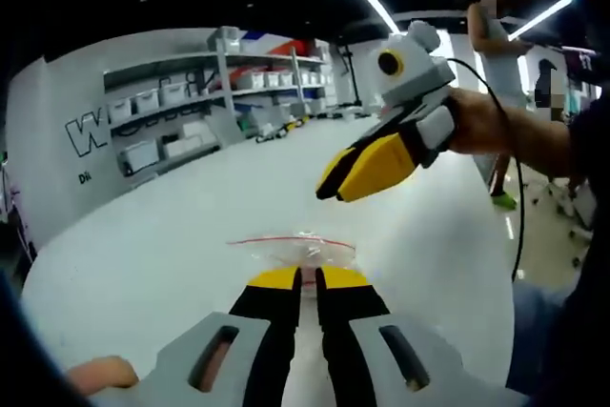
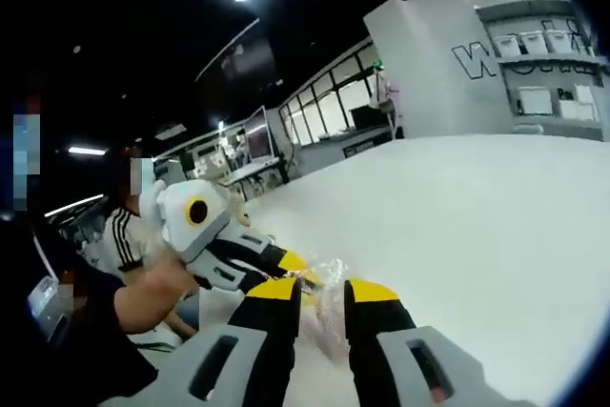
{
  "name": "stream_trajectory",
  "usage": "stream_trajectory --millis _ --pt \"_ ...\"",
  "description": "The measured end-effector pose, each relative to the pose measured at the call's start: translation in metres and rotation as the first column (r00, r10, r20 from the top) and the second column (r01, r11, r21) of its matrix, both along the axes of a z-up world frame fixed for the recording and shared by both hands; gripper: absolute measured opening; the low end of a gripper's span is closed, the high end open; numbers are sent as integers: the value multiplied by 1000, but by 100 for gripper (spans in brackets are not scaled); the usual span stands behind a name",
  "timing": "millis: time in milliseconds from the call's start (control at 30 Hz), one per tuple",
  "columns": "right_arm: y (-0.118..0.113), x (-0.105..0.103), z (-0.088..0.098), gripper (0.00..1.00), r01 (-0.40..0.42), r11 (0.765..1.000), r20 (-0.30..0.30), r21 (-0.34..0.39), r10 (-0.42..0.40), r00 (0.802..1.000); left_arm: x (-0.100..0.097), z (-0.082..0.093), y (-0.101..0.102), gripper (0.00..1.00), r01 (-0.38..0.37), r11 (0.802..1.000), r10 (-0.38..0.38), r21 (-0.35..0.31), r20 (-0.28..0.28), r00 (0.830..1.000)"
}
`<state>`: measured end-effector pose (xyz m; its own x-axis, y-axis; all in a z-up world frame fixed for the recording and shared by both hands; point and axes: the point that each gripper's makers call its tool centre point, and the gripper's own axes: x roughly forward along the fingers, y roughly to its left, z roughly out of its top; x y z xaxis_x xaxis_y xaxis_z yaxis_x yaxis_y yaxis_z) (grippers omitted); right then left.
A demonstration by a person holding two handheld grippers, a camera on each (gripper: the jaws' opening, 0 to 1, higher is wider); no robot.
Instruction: Open the resealable bag by pulling the two sides of the seal apart until the entire bag opening is separated and visibly accessible.
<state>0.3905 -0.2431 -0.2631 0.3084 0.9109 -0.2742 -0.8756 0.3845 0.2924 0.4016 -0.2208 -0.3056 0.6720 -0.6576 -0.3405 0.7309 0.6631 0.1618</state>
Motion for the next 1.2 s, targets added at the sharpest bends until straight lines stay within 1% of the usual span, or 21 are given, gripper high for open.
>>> stream_trajectory --millis 100,333,633,733,1200 --pt "4 -2 4 15 -11 1000 7 -18 12 1000 0 0 0 7 0 1000 0 2 2 1000" --pt "8 3 9 16 -20 998 5 -67 20 1000 -2 0 -1 7 -3 1000 3 22 16 1000" --pt "16 4 2 17 -30 988 -23 -151 27 999 -4 1 -4 7 -13 998 9 69 56 998" --pt "17 6 2 18 -25 984 -20 -174 22 1000 -4 1 -4 7 -12 997 8 73 61 998" --pt "23 0 -3 17 -32 972 -10 -231 31 999 -6 1 -5 7 -10 996 3 86 76 997"
